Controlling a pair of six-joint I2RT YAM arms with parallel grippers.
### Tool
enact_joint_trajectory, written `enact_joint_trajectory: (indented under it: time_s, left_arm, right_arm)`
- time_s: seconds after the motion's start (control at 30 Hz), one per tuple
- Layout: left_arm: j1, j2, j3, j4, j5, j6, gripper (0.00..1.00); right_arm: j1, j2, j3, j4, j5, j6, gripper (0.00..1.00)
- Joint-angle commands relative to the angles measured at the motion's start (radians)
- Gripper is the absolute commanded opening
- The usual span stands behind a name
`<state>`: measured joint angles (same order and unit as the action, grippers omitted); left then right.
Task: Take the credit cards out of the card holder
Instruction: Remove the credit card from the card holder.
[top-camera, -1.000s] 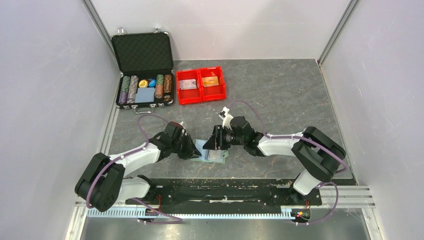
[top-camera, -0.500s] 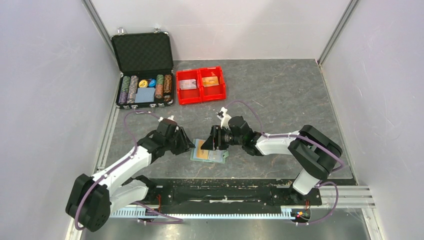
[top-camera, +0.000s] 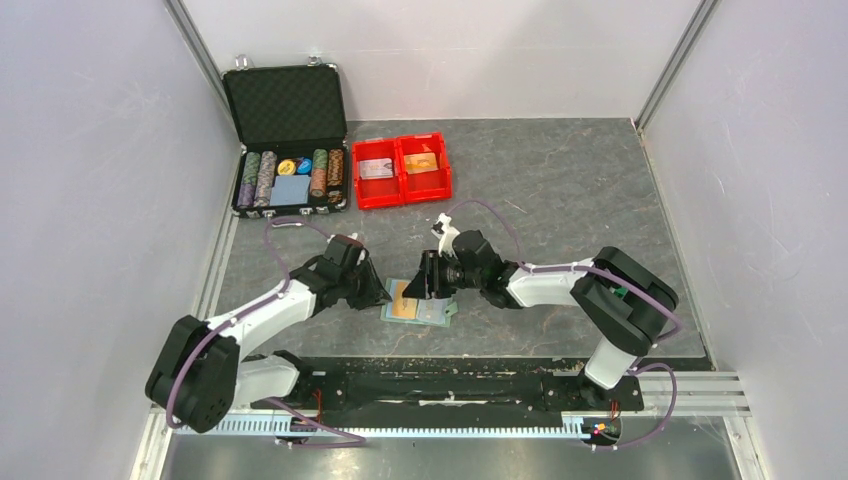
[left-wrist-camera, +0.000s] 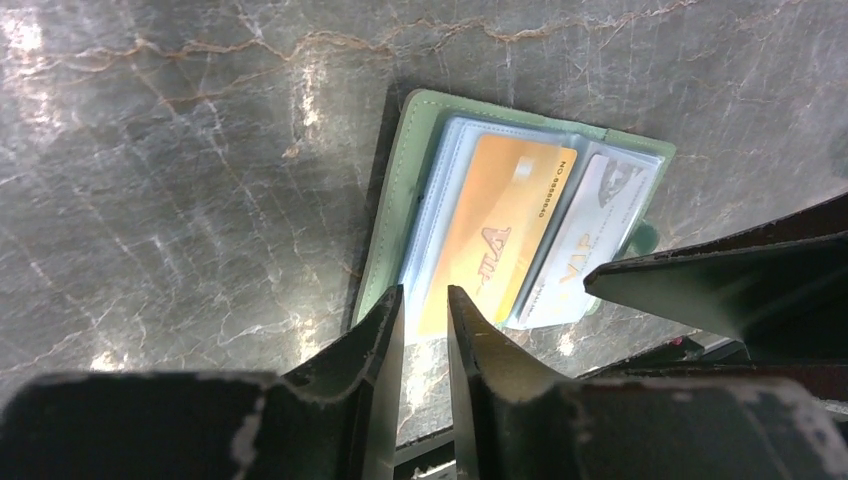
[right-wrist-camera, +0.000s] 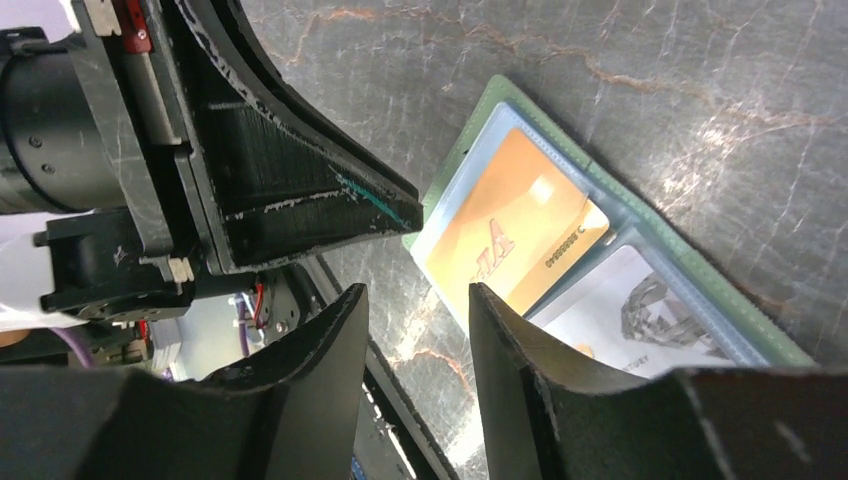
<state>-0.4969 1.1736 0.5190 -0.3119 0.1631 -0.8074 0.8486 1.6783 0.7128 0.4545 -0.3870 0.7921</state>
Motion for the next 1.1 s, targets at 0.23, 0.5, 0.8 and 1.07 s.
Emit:
enact_joint_trajectory:
  time_s: [0.23,0.5,0.8,1.07]
  left_arm:
    - [0.003,0.094,0.001,0.139,0.05,0.064,0.16]
    - [0.004,0.138,-0.037,0.142,0.045,0.057,0.09]
    - [0.004,0.144,-0.069,0.161,0.069,0.045,0.09]
    - [0.004,0.144,-0.078,0.168,0.072,0.045,0.09]
  right_arm:
    - [-0.015,0.075,0.112,-0.109,0.089,-0.062,0.42]
    - [-0.016,0.095,0.122,-0.233,0.19,-0.079,0.42]
    - [-0.016,0.118,0.123,-0.199,0.163,-0.077,0.42]
    - [-0.016,0.124,0.086,-0.124,0.132,-0.046,0.31]
